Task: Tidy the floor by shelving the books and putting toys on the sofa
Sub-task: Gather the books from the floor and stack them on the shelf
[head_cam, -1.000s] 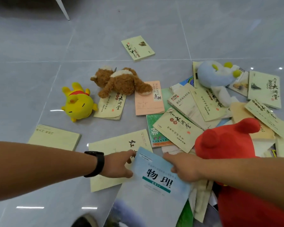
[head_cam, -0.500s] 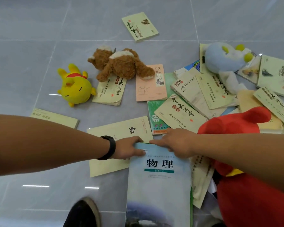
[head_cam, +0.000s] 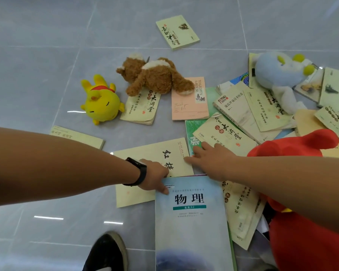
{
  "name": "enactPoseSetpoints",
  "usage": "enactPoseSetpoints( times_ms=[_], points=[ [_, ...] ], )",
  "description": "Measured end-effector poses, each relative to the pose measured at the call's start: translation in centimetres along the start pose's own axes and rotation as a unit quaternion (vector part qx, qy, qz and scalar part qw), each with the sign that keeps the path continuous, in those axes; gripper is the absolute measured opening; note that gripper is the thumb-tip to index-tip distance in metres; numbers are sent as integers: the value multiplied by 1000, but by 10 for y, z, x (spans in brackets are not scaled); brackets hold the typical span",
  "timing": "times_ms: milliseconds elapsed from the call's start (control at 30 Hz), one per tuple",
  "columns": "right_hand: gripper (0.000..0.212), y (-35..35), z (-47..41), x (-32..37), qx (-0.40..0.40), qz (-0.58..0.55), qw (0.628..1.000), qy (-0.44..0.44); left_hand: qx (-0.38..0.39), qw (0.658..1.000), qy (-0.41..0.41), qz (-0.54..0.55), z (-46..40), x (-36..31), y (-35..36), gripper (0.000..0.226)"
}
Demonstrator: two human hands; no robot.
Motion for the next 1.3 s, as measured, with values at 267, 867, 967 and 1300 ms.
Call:
enactPoseSetpoints(
  times_ms=[267,867,967,1300],
  points=[
    [49,-12,-15,0,-15,132,991,-4,-8,998,-30,-53,3,57,-30,50],
    [83,-9,-8,-24,-112,55,991,40,15,999,40,18,8,41,12,46],
    [70,4,-14,-21,-69,35,994,77,21,999,46,10,8,37,11,46],
    [60,2,-26,-24,-89,94,989,74,37,998,44,0,3,37,12,50]
  ],
)
Point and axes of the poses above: each hand's wrist, its own z-axis away from the middle knuckle, its own y-axis out of the palm, x = y × z, the point moved 8 cm from there along -z, towards the middle knuckle, and after that the axes turned 10 degrees about y, right-handed, at the moved point
